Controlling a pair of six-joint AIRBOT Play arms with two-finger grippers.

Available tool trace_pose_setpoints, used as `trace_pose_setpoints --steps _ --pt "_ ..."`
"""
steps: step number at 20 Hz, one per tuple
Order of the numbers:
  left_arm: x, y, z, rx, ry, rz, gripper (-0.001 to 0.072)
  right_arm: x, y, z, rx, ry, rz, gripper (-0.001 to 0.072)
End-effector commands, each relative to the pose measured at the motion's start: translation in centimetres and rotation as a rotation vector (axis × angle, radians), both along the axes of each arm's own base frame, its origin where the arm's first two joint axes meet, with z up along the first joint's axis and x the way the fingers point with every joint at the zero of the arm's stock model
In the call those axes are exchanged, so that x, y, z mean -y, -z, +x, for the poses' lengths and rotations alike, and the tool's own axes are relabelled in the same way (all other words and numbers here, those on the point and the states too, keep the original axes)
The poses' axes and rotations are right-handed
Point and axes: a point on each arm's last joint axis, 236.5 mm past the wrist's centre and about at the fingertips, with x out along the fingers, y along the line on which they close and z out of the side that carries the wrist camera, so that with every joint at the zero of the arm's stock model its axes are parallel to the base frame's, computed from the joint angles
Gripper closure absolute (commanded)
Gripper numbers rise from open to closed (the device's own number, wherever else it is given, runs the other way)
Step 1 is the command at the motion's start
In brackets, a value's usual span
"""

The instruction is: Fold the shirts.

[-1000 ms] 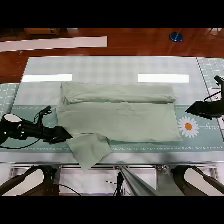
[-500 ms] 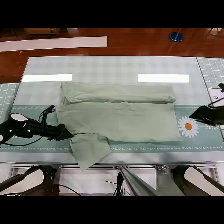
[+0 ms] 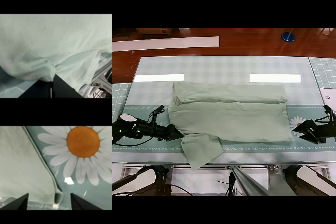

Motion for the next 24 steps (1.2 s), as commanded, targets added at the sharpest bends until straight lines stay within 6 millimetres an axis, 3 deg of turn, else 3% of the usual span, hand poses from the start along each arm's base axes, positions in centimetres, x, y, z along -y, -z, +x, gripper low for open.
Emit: trace_pose_setpoints --steps 1,6,8,10,11,13,15,17,20,22,24 --pt "0.0 0.0 -0.1 -0.001 0.001 -0.003 0.0682 -1.1 1.0 -0.7 -0.018 0.028 0.036 0.0123" --pt "0.2 -0.2 0.2 0.003 -0.010 -0.012 0.0682 -4.3 3.4 -2.0 -0.048 0.008 0.061 0.0141" --pt "0.3 -0.2 0.3 0.003 -0.014 -0.015 0.0682 -4.5 4.4 -1.1 -0.038 0.013 0.008 0.0304" --pt "0.3 -0.3 0.3 0.004 -0.016 -0.017 0.0682 -4.7 4.1 0.7 0.007 0.047 0.003 0.0586" --pt "0.3 -0.3 0.4 0.006 -0.016 -0.017 0.0682 -4.7 3.5 1.4 0.026 0.055 0.017 0.0680" --pt "0.2 -1.1 0.9 0.030 -0.002 -0.023 0.0683 -4.8 1.2 2.3 0.067 -0.006 0.041 0.0686" --pt "0.2 -3.7 2.5 0.102 0.022 -0.036 0.0684 -4.2 -2.5 3.8 0.144 -0.068 0.027 0.0686" --pt "0.6 -8.3 5.1 0.234 0.024 -0.068 0.0684 -3.0 -6.7 6.7 0.270 -0.053 -0.028 0.0686" --pt "1.0 -15.5 9.9 0.458 -0.053 -0.102 0.0684 -3.7 -12.9 11.5 0.484 0.003 0.005 0.0687" --pt "1.0 -17.8 12.4 0.548 -0.098 -0.114 0.0684 -4.9 -14.2 12.9 0.539 -0.035 -0.009 0.0687" --pt "0.7 -18.2 14.4 0.589 -0.124 -0.087 0.0683 -5.5 -14.1 14.6 0.584 -0.047 -0.065 0.0687"
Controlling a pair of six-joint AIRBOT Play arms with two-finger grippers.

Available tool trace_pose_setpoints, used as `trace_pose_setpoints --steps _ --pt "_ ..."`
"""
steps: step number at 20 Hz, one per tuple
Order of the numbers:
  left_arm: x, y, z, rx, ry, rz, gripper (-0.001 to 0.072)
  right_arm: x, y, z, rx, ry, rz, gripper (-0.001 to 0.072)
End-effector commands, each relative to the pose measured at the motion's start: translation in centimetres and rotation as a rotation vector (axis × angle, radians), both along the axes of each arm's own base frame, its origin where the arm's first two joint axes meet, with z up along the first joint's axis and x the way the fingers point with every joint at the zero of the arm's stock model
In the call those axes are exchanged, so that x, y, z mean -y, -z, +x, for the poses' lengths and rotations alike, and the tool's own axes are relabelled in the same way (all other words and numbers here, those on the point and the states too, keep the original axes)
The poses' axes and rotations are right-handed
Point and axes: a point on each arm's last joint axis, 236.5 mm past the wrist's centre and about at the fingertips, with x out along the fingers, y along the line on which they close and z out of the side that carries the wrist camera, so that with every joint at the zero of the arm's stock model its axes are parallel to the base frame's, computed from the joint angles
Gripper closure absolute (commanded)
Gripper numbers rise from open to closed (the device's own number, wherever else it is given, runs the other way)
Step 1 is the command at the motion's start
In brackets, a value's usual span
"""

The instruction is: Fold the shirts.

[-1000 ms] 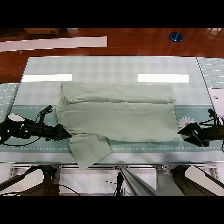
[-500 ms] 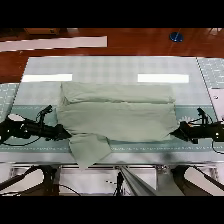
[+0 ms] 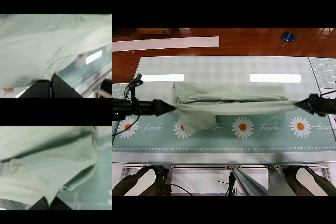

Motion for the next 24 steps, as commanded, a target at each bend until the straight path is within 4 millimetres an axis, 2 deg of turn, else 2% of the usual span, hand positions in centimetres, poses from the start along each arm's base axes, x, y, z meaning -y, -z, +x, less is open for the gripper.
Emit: trace_pose_setpoints --steps 1,3,9,13,17,20,21,22,23,24 --pt "-0.2 -3.0 3.9 0.113 -0.067 -0.015 0.0683 -0.8 -2.1 3.8 0.131 0.026 -0.061 0.0687" --pt "-0.8 -2.7 5.8 0.112 -0.089 -0.011 0.0683 -0.3 -1.4 5.9 0.158 0.076 -0.089 0.0687" --pt "-2.8 0.1 12.5 0.053 -0.091 -0.031 0.0683 -0.3 4.4 10.6 0.092 0.108 -0.089 0.0687" --pt "-2.9 1.9 15.8 -0.004 -0.058 -0.073 0.0683 0.2 5.1 15.1 0.116 0.112 -0.106 0.0687" --pt "-2.1 4.7 17.9 -0.059 -0.045 -0.093 0.0683 0.1 6.5 19.0 0.127 0.120 -0.114 0.0687" --pt "-1.9 6.8 18.8 -0.087 -0.039 -0.098 0.0680 0.5 8.8 19.5 0.097 0.144 -0.114 0.0685" --pt "-2.0 7.3 19.0 -0.094 -0.040 -0.100 0.0649 0.5 9.3 19.4 0.087 0.140 -0.117 0.0658" --pt "-2.1 7.5 19.1 -0.094 -0.041 -0.100 0.0519 0.5 9.4 19.5 0.087 0.141 -0.119 0.0487" --pt "-2.4 7.3 19.3 -0.083 -0.043 -0.096 0.0379 0.6 9.1 19.5 0.099 0.136 -0.124 0.0356" --pt "-2.8 6.8 19.5 -0.072 -0.043 -0.096 0.0309 0.7 8.3 19.6 0.123 0.118 -0.141 0.0264"
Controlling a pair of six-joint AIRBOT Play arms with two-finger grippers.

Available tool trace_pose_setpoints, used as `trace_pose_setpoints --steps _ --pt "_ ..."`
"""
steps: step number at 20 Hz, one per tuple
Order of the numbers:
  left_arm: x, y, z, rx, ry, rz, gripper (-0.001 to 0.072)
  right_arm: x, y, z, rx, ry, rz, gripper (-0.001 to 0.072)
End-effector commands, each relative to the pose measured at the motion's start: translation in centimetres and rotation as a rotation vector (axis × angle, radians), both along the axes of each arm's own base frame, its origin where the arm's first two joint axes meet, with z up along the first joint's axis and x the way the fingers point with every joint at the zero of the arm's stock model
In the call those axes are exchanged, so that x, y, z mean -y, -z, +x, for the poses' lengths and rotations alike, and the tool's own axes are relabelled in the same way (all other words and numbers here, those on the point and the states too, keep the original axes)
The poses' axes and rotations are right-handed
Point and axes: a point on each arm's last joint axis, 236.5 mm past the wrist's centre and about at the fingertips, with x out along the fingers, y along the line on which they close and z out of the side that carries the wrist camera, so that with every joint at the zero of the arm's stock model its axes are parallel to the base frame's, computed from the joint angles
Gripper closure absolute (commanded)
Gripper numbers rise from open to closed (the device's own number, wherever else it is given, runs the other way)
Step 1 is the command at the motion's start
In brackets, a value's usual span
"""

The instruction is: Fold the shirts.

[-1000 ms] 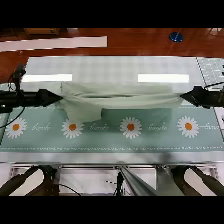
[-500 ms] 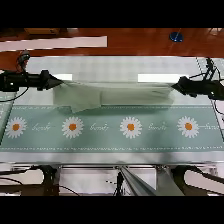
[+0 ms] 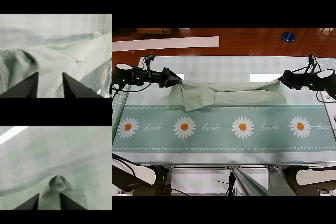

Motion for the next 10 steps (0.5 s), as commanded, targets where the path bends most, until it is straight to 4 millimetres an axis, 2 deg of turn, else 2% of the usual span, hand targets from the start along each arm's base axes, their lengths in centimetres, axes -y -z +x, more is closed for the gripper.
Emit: trace_pose_setpoints --steps 1,3,4,5,6,8,9,10 --pt "-1.2 -0.7 0.6 0.018 0.008 -0.007 0.0305 0.6 -1.3 0.2 0.043 -0.036 -0.048 0.0218" --pt "-3.5 -3.0 0.7 0.050 0.001 -0.015 0.0306 3.2 -2.8 -1.1 0.037 -0.040 -0.131 0.0218" --pt "-4.7 -4.1 0.7 0.066 -0.014 -0.013 0.0310 4.9 -2.8 -2.3 -0.007 -0.022 -0.158 0.0218" --pt "-5.8 -5.1 0.5 0.080 -0.033 0.001 0.0313 6.3 -2.2 -4.2 -0.085 -0.001 -0.155 0.0218" --pt "-6.7 -5.7 0.2 0.093 -0.037 0.037 0.0325 6.9 -1.3 -6.2 -0.161 -0.022 -0.138 0.0218" --pt "-7.9 -6.0 -0.6 0.102 -0.019 0.143 0.0325 6.9 0.3 -9.3 -0.281 -0.069 -0.072 0.0211" --pt "-8.0 -6.1 -0.8 0.098 -0.016 0.170 0.0325 6.4 0.8 -9.9 -0.308 -0.086 -0.027 0.0164" --pt "-7.7 -6.4 -0.9 0.105 -0.007 0.177 0.0325 5.6 1.3 -9.9 -0.320 -0.093 0.024 0.0164"
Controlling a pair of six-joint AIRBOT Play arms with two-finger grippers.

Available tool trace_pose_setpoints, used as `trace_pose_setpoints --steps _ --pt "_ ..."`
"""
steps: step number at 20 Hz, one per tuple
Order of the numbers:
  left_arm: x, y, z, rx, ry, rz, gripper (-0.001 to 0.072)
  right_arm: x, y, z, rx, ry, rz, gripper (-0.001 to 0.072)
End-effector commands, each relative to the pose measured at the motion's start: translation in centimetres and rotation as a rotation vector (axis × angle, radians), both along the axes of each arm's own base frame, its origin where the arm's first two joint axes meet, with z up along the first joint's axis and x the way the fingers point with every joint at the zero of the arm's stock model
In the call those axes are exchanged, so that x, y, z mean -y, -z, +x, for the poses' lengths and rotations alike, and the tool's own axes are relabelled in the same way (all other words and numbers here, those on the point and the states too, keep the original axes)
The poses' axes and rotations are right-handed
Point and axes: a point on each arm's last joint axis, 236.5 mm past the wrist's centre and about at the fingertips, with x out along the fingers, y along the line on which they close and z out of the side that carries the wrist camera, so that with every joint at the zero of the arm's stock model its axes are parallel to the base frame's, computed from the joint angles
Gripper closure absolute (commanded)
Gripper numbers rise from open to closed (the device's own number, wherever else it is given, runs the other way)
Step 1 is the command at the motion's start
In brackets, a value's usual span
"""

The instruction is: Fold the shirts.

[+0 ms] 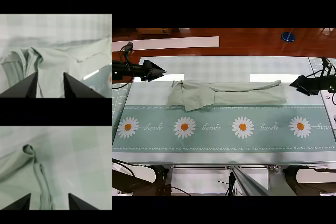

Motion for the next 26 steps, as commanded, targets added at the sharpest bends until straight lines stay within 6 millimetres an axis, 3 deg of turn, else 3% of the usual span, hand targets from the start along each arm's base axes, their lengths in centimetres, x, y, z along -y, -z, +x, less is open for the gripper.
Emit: trace_pose_setpoints --steps 1,7,8,9,10,12,15,16,18,20,23,26 --pt "-0.6 -0.9 -0.8 0.005 0.013 0.079 0.0325 -1.4 1.7 -2.8 -0.130 -0.031 0.138 0.0162" --pt "4.0 -0.9 -0.7 0.017 0.103 0.083 0.0325 -9.3 6.6 -1.9 -0.227 -0.098 0.276 0.0186" --pt "4.6 -0.9 -0.7 0.018 0.114 0.084 0.0325 -10.3 7.0 -1.7 -0.228 -0.113 0.268 0.0249" --pt "5.2 -0.9 -0.8 0.019 0.126 0.084 0.0326 -11.0 6.8 -1.4 -0.213 -0.129 0.261 0.0437" --pt "5.6 -1.0 -0.9 0.018 0.136 0.083 0.0360 -11.3 6.2 -1.1 -0.197 -0.154 0.257 0.0693" --pt "6.1 -1.4 -1.0 0.013 0.136 0.078 0.0484 -10.9 3.1 -0.5 -0.149 -0.205 0.242 0.0686" --pt "8.4 -3.2 -1.3 0.003 0.129 0.038 0.0684 -8.9 -4.2 0.3 -0.009 -0.225 0.170 0.0687" --pt "10.1 -3.9 -1.6 0.017 0.156 0.021 0.0682 -8.2 -6.8 0.2 0.042 -0.220 0.144 0.0687" --pt "14.8 -5.0 -2.4 0.035 0.231 -0.025 0.0683 -7.1 -10.8 -0.7 0.110 -0.199 0.095 0.0687" --pt "20.0 -4.9 -3.0 0.022 0.269 -0.040 0.0683 -7.0 -13.9 -2.6 0.144 -0.217 0.080 0.0687" --pt "28.0 -4.6 -4.8 0.035 0.333 -0.044 0.0682 -7.4 -17.1 -5.0 0.177 -0.252 0.033 0.0687" --pt "35.0 -3.8 -7.9 0.029 0.402 -0.054 0.0682 -7.9 -19.8 -7.5 0.200 -0.265 -0.008 0.0687"
